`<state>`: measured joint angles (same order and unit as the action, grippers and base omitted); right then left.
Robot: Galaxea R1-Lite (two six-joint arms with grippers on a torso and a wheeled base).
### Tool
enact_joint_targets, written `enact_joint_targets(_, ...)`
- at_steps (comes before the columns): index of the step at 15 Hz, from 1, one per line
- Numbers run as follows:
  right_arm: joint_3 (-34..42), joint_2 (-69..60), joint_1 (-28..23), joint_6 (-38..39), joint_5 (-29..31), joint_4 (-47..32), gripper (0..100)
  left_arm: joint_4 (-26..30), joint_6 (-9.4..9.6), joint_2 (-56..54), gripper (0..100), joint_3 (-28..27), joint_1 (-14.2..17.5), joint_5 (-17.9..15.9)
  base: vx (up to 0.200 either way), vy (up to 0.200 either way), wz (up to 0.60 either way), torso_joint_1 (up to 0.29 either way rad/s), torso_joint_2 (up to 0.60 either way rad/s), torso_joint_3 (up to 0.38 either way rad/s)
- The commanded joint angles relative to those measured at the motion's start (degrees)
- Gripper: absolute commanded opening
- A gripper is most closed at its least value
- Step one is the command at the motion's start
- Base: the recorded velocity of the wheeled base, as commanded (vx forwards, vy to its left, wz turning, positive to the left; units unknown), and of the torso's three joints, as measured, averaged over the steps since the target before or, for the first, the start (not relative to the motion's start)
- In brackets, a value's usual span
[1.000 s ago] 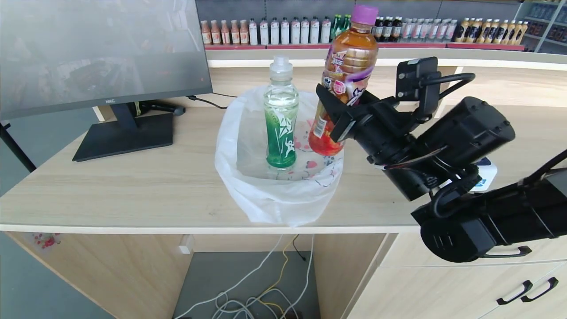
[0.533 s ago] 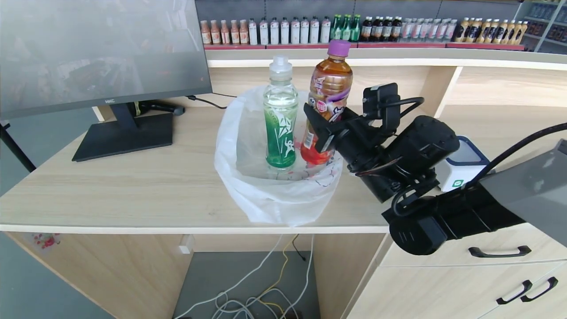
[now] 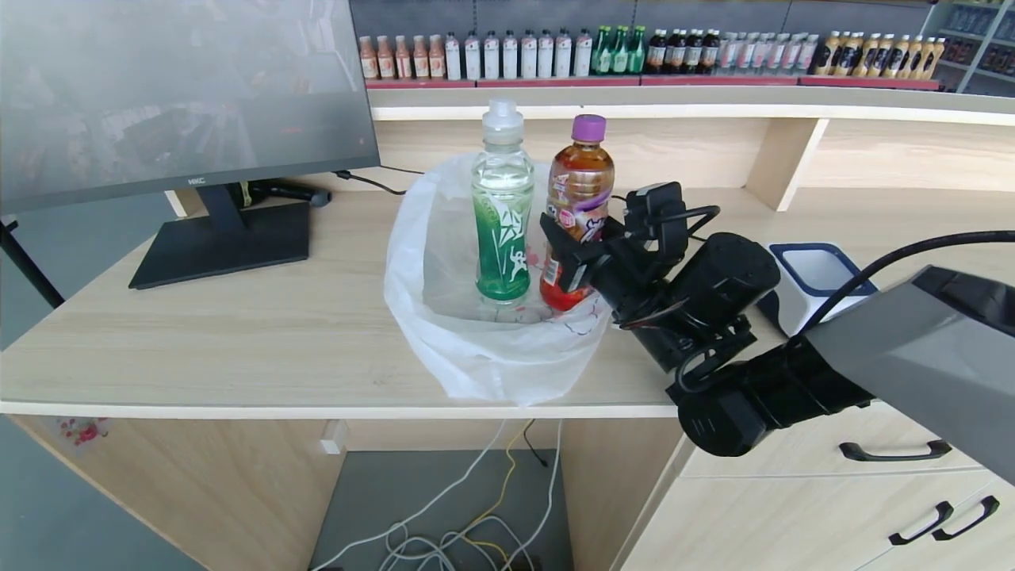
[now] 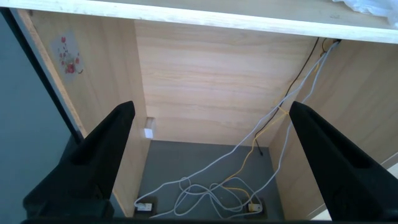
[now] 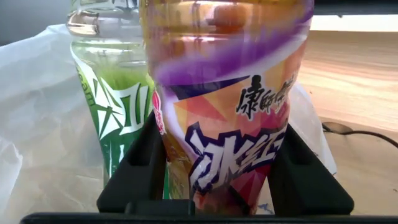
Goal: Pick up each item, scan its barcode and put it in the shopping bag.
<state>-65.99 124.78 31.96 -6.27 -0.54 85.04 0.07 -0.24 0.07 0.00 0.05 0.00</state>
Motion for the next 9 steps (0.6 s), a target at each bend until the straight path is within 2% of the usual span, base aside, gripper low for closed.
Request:
enact_joint_targets(1,0.68,0.29,-0.32,-0.06,-0.08,0.04,0,0.01,-0.02,0.01,100,0.0,0.04,0.0,0.0,0.0,0.0,0.0,0.0,0.0)
enact_joint_targets(9,2.0,2.31,-0.15,-0.59,0.01,1.35,0,0.01,-0.02,0.01,100,0.0,0.04,0.0,0.0,0.0,0.0,0.0,0.0,0.0)
